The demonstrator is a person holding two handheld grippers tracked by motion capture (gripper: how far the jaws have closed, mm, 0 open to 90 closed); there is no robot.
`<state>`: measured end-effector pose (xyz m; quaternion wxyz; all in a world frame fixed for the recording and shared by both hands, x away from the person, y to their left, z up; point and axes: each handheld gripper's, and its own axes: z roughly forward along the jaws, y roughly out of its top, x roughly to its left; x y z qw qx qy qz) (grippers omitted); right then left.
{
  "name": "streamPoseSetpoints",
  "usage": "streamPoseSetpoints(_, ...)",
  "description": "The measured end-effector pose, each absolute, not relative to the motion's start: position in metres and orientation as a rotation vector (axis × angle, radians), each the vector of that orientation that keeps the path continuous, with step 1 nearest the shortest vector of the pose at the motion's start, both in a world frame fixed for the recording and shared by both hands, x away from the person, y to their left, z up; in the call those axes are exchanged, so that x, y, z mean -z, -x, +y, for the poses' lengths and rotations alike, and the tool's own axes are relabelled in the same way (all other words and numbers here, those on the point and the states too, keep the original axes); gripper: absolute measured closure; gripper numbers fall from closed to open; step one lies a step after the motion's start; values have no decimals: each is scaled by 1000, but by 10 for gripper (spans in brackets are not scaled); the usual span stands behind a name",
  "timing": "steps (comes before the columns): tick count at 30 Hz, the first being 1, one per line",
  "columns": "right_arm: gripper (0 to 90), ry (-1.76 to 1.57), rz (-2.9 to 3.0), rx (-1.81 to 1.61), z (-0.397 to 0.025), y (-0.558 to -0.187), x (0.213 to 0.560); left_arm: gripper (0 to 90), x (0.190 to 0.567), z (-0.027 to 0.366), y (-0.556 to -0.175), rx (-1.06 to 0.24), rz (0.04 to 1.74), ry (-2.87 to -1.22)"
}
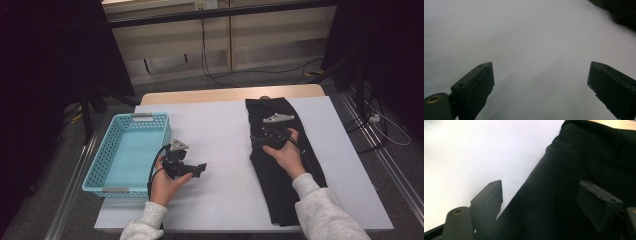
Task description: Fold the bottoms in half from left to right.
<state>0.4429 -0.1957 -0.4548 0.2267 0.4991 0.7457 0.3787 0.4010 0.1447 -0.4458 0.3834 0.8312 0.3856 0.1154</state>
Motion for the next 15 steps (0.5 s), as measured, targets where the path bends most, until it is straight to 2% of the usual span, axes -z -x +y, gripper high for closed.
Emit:
streamPoseSetpoints(11,232,-1370,2072,-949,-188,-455,465,69,448,145,-401,-298,993,-2122)
streamPoseSetpoints(15,306,-1380,2093,-915,-186,-456,468,69,448,147,-401,-301,996,-2123)
